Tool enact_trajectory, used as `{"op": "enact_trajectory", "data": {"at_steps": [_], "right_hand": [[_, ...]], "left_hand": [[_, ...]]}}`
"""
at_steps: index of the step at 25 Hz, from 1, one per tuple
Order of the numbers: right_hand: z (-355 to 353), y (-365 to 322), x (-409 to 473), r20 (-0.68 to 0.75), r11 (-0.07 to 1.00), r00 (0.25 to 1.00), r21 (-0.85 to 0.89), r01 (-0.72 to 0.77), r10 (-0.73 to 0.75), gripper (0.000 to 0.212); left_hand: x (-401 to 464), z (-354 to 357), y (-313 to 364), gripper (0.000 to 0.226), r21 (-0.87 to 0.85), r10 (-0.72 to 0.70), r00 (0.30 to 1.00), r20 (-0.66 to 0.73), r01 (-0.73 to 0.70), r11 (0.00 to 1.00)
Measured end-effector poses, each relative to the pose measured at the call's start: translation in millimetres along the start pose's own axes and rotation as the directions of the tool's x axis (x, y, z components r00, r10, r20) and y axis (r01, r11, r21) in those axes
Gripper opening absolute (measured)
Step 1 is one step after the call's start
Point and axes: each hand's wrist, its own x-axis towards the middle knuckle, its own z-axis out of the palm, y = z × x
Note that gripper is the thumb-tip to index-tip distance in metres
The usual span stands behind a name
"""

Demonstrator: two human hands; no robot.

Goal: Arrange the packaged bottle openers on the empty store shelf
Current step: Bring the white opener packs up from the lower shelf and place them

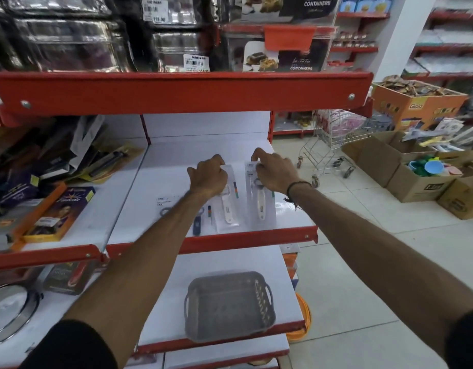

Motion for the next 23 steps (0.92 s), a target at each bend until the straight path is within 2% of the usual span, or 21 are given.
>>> {"op": "enact_trajectory", "data": {"at_steps": [3, 5, 8, 11, 13, 15, 17, 19, 21, 23], "right_hand": [[21, 16, 5, 0.164, 0.996, 0.984, 0.042, -0.082, 0.074, 0.027], [29, 22, 8, 0.175, 0.997, 0.982, 0.02, -0.075, 0.071, 0.028], [42, 27, 13, 0.186, 0.995, 0.982, -0.099, -0.018, 0.036, 0.037], [53, 33, 10, 0.326, 0.971, 0.942, -0.238, 0.004, 0.076, 0.042], [56, 34, 1, 0.338, 0.964, 0.937, -0.265, 0.006, 0.087, 0.044], [55, 27, -7, 0.28, 0.975, 0.959, -0.223, 0.027, 0.037, 0.047], [53, 12, -11, 0.277, 0.992, 0.96, -0.111, 0.068, -0.035, 0.053], [52, -10, -11, 0.363, 0.993, 0.925, 0.011, 0.12, -0.116, 0.065], [56, -32, -8, 0.448, 0.984, 0.877, 0.096, 0.149, -0.176, 0.079], [62, -46, -6, 0.513, 0.983, 0.838, 0.112, 0.147, -0.184, 0.087]], "left_hand": [[4, 22, -11, 0.031, 0.056, 0.022, 0.997, 0.068, -0.025, 0.998], [4, 30, -17, 0.032, 0.106, 0.047, 0.996, 0.078, -0.056, 0.993], [3, 33, -22, 0.035, 0.208, 0.07, 0.992, 0.101, -0.09, 0.974], [-3, 31, -32, 0.044, 0.306, 0.049, 0.969, 0.242, -0.124, 0.944], [-9, 19, -43, 0.05, 0.318, 0.033, 0.949, 0.313, -0.138, 0.938], [-16, -5, -57, 0.056, 0.286, 0.014, 0.939, 0.344, -0.119, 0.951], [-21, -37, -76, 0.062, 0.268, -0.046, 0.917, 0.396, -0.068, 0.961], [-26, -68, -96, 0.072, 0.344, -0.145, 0.865, 0.48, -0.034, 0.938], [-31, -85, -111, 0.082, 0.47, -0.204, 0.817, 0.54, -0.091, 0.878], [-36, -87, -116, 0.088, 0.53, -0.213, 0.783, 0.585, -0.17, 0.831]]}}
